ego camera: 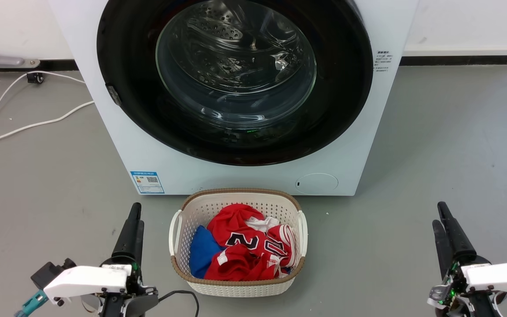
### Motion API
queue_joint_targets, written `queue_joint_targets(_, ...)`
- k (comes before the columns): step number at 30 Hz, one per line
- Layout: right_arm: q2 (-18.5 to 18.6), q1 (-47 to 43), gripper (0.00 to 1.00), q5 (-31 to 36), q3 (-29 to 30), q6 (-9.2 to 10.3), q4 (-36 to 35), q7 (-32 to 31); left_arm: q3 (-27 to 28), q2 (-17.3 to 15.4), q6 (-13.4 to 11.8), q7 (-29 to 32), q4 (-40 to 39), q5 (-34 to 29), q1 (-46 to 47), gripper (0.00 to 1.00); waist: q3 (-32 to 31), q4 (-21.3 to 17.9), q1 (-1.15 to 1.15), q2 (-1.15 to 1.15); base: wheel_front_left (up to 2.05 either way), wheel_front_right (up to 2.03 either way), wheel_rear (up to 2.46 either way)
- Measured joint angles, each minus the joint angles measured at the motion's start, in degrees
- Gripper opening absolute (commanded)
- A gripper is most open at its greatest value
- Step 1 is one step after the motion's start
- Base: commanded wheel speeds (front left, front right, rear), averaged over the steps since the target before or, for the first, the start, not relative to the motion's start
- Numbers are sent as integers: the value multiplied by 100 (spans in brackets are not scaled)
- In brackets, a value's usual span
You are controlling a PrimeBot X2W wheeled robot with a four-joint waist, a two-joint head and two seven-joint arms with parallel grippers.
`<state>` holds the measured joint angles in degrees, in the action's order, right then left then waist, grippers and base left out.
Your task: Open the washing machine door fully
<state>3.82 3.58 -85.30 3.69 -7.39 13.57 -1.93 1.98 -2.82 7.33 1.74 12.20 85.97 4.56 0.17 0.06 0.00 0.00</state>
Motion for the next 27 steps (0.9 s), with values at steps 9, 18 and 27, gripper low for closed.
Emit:
queue_joint_targets(9,20,-11,100,1377,-45,0,-187,220,-86,-1,-1,-203,-240,-1134,6,100,-1,1,0,0,0,0,0)
queue_joint_targets(18,21,-30,100,2694,-125,0,-311,404,-204,-1,-1,-405,-385,-2352,4,100,4,6,0,0,0,0,0)
queue_joint_targets(27,36,-34,100,3707,-237,0,-386,591,-387,-1,-86,-573,-446,-3412,4,100,4,17,0,0,0,0,0)
